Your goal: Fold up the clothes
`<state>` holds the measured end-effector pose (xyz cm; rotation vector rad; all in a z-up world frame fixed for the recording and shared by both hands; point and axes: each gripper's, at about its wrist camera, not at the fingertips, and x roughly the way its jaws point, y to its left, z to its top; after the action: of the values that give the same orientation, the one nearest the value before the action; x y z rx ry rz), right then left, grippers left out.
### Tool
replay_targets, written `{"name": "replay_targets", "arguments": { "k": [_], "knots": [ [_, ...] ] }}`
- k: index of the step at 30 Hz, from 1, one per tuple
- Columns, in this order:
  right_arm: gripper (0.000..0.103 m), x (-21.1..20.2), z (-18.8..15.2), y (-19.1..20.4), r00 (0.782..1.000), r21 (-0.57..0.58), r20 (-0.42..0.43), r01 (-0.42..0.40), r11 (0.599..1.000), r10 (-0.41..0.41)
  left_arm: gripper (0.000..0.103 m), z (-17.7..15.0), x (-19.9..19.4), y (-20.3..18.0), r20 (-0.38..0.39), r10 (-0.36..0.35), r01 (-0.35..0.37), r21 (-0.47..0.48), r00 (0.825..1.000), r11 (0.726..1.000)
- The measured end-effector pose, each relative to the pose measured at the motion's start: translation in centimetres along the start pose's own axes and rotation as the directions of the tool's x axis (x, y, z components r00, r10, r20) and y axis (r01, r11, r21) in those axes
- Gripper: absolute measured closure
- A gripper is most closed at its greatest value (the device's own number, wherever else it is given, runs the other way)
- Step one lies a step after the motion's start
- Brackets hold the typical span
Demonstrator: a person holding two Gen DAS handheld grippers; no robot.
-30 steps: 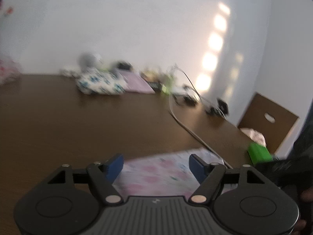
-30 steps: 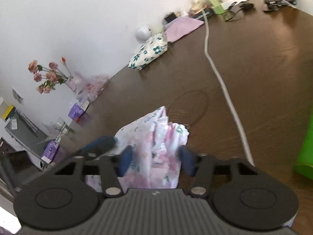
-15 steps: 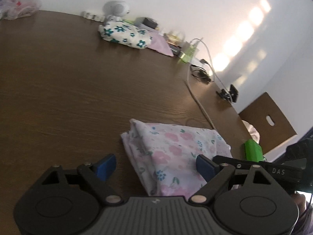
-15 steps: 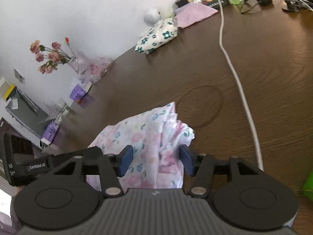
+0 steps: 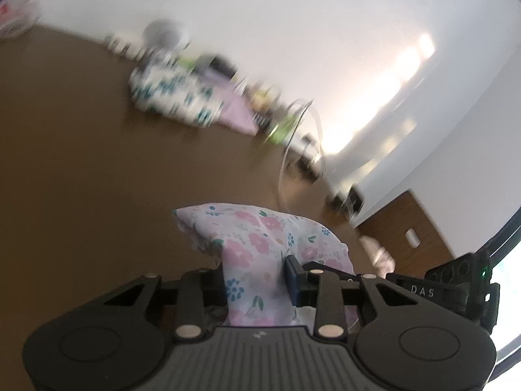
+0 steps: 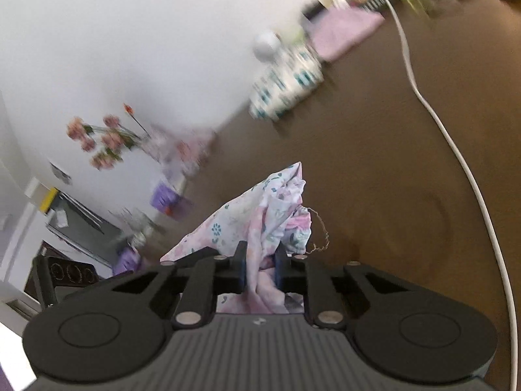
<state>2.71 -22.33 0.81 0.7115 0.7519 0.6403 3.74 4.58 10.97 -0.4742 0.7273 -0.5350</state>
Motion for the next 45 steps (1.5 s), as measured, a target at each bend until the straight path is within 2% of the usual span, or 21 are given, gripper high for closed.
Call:
{"name": "replay_targets", "arguments": {
  "k": [2, 8, 11, 13, 17, 21, 23, 27, 28, 29, 30, 31, 33, 34, 36, 38, 39, 40, 41, 43, 45],
  "knots": [
    [0.089, 0.3, 2.8, 1.6, 0.999, -0.033, 0.045, -0.005, 0.999, 0.006, 0.072, 2.5, 0.0, 0.0, 0.025, -0.019, 0.019, 0.012, 1.0, 1.0],
    [0.089, 4.1, 12.6, 6.9, 0.979, -0.164, 0.202, 0.041, 0.986, -0.007, 0.072, 14.4, 2.6, 0.7, 0.153, -0.035, 0.023, 0.079, 0.988, 0.997],
    [0.089, 8.0, 17.2, 6.8, 0.98, -0.18, 0.198, 0.05, 0.982, -0.014, 0.072, 18.3, 5.1, 1.9, 0.217, -0.008, -0.014, 0.097, 0.976, 0.995],
    [0.089, 10.6, 19.9, 6.0, 0.98, -0.174, 0.196, 0.057, 0.983, -0.022, 0.072, 20.4, 7.3, 3.8, 0.226, 0.007, -0.019, 0.05, 0.974, 0.999],
    [0.089, 16.4, 24.2, 3.2, 0.987, -0.152, 0.145, 0.09, 0.984, -0.068, 0.074, 23.5, 12.3, 8.4, 0.19, 0.042, -0.032, -0.054, 0.981, 0.998],
    [0.089, 21.0, 25.2, -0.5, 0.989, -0.121, 0.089, 0.132, 0.984, -0.122, 0.074, 23.9, 17.1, 11.8, 0.141, 0.078, -0.067, -0.083, 0.987, 0.994],
    [0.089, 22.8, 25.1, -2.0, 0.982, -0.13, 0.073, 0.18, 0.975, -0.172, 0.074, 23.7, 19.4, 13.2, 0.092, 0.098, -0.09, -0.088, 0.991, 0.992],
    [0.081, 25.2, 24.1, -3.9, 0.975, -0.165, 0.071, 0.219, 0.962, -0.21, 0.069, 22.2, 20.4, 14.6, 0.104, 0.116, -0.108, -0.084, 0.988, 0.991],
    [0.081, 25.1, 24.3, -3.7, 0.977, -0.179, 0.071, 0.213, 0.961, -0.203, 0.062, 21.9, 20.5, 14.9, 0.106, 0.119, -0.111, -0.082, 0.987, 0.99],
    [0.074, 24.8, 24.5, -3.3, 0.978, -0.199, 0.072, 0.206, 0.958, -0.195, 0.055, 22.1, 20.0, 14.9, 0.107, 0.115, -0.107, -0.079, 0.987, 0.991],
    [0.063, 24.3, 24.8, -2.9, 0.978, -0.213, 0.084, 0.204, 0.955, -0.19, 0.039, 22.3, 19.5, 14.9, 0.11, 0.113, -0.105, -0.072, 0.988, 0.992],
    [0.06, 23.6, 25.1, -2.5, 0.977, -0.219, 0.104, 0.208, 0.953, -0.189, 0.027, 22.4, 18.9, 14.7, 0.121, 0.12, -0.113, -0.057, 0.985, 0.992],
    [0.057, 22.3, 25.4, -2.2, 0.969, -0.227, 0.148, 0.226, 0.947, -0.196, 0.023, 22.6, 17.9, 14.4, 0.167, 0.167, -0.163, -0.038, 0.972, 0.986],
    [0.057, 21.7, 25.5, -2.1, 0.965, -0.23, 0.171, 0.237, 0.944, -0.2, 0.023, 22.7, 17.9, 14.7, 0.165, 0.18, -0.174, -0.053, 0.97, 0.983],
    [0.057, 22.0, 25.6, -3.2, 0.97, -0.191, 0.15, 0.219, 0.957, -0.192, 0.023, 22.8, 18.0, 15.5, 0.156, 0.204, -0.192, -0.085, 0.967, 0.978],
    [0.059, 22.5, 25.7, -4.5, 0.977, -0.142, 0.119, 0.195, 0.97, -0.179, 0.023, 22.7, 18.7, 16.6, 0.097, 0.193, -0.177, -0.155, 0.976, 0.972],
    [0.066, 22.8, 25.8, -5.2, 0.98, -0.117, 0.103, 0.183, 0.976, -0.172, 0.026, 22.5, 19.2, 17.1, 0.074, 0.184, -0.168, -0.186, 0.98, 0.968],
    [0.069, 23.1, 25.8, -5.8, 0.983, -0.091, 0.087, 0.172, 0.981, -0.164, 0.037, 22.2, 19.6, 17.5, 0.068, 0.161, -0.144, -0.21, 0.985, 0.967],
    [0.073, 23.2, 25.7, -6.5, 0.985, -0.059, 0.081, 0.159, 0.985, -0.154, 0.042, 22.1, 20.0, 17.8, 0.067, 0.138, -0.119, -0.234, 0.988, 0.965],
    [0.076, 23.2, 25.6, -7.8, 0.988, 0.003, 0.078, 0.136, 0.991, -0.136, 0.045, 21.8, 20.8, 18.4, 0.066, 0.097, -0.075, -0.278, 0.993, 0.958],
    [0.08, 23.1, 25.3, -7.9, 0.986, 0.022, 0.088, 0.14, 0.99, -0.142, 0.046, 21.7, 21.5, 18.3, 0.07, 0.103, -0.081, -0.273, 0.992, 0.959]
  ]
}}
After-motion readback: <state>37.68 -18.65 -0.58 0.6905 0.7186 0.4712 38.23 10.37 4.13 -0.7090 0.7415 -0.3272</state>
